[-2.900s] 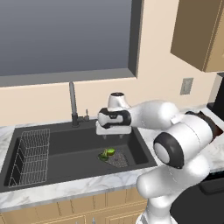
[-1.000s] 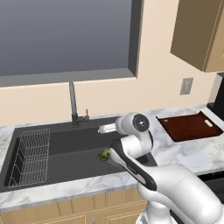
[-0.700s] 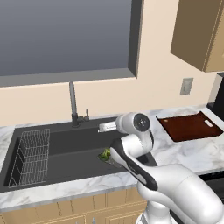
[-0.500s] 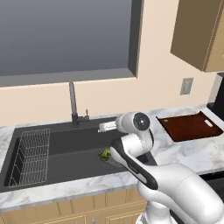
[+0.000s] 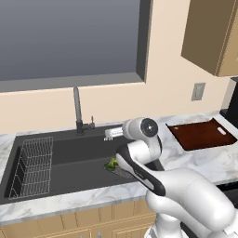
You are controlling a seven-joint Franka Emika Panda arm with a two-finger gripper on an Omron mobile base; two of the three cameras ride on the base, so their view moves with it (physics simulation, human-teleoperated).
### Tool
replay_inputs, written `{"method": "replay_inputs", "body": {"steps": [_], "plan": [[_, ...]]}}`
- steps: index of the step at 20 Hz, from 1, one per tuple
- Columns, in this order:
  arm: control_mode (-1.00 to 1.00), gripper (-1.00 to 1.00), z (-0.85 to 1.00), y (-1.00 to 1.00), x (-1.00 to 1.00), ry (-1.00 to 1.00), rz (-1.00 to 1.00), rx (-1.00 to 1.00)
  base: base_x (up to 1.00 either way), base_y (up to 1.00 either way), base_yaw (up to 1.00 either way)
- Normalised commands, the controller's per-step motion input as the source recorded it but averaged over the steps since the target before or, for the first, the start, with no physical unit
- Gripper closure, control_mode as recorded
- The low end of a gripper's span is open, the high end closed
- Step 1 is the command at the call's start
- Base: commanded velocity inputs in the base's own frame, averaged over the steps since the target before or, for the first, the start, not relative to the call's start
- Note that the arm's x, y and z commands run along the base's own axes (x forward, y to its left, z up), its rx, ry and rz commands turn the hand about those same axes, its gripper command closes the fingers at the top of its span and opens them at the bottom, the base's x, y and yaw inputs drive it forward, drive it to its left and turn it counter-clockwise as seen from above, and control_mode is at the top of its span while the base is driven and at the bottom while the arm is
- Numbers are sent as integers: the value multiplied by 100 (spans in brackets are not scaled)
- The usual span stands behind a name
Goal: Pick up all produce items and place them in the sink. Turn on the sink faucet to wash them. Then turn the sink off and put them in the tray.
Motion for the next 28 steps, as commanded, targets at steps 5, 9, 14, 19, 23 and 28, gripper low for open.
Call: {"method": "replay_inputs", "body": {"steps": [5, 9, 14, 19, 23, 28], "plan": [[-100, -100, 0, 0, 10, 0, 0, 0, 0, 0, 0], [-100, -100, 0, 0, 2, 0, 0, 0, 0, 0, 0], [-100, -100, 0, 0, 1, 0, 0, 0, 0, 0, 0], [-100, -100, 0, 0, 18, 0, 0, 0, 0, 0, 0], [-100, -100, 0, 7, 50, 0, 0, 0, 0, 0, 0], [-100, -100, 0, 5, 48, 0, 0, 0, 0, 0, 0]]}}
